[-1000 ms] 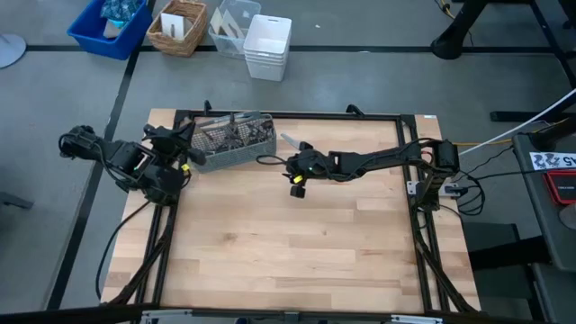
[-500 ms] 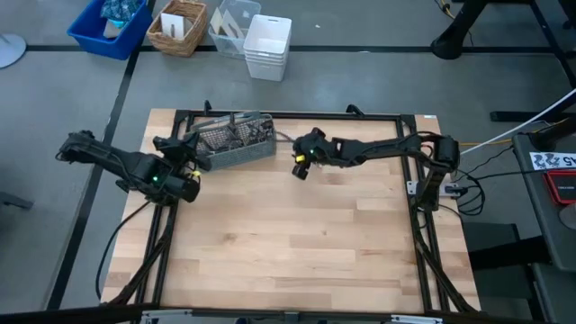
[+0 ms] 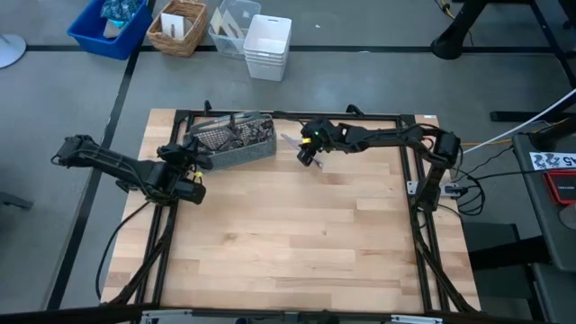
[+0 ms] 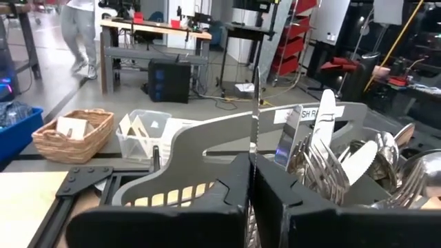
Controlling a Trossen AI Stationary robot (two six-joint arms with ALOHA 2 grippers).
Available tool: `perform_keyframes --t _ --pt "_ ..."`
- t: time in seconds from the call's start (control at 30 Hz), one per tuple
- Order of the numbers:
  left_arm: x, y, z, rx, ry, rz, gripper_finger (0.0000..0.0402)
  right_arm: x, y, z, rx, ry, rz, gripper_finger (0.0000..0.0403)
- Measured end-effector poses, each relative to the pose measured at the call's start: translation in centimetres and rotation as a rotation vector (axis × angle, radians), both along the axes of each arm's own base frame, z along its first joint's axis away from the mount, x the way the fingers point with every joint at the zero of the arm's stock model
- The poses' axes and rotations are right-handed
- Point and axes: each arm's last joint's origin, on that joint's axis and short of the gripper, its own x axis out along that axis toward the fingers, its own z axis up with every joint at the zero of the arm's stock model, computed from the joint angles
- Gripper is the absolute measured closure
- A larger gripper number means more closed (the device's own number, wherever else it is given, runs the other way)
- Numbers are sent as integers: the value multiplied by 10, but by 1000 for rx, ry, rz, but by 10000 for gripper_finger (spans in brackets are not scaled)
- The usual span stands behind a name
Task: Sort silverware
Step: Put the silver table knife into the silverware rack
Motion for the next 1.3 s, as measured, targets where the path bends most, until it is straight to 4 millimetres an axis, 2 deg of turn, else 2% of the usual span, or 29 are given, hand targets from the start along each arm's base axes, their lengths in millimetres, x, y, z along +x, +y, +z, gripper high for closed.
perform_keyframes --t 0.1,0.33,0.5,0.77,1.0,1.3 --pt "1 0 0 -4 10 -3 384 0 0 -3 5 11 5 244" --pt "4 -1 1 -13 29 -14 316 5 -2 -13 11 13 11 244" --pt "8 -4 9 -53 -19 -35 287 1 -8 -21 27 49 -8 244" --pt "18 -13 19 -122 -65 -127 292 -7 -23 -33 133 61 -48 244" --pt "23 -21 21 -158 -90 -202 295 -6 -21 -34 145 63 -49 244" --pt "22 -28 21 -165 -93 -256 299 -3 -22 -55 156 115 -87 244"
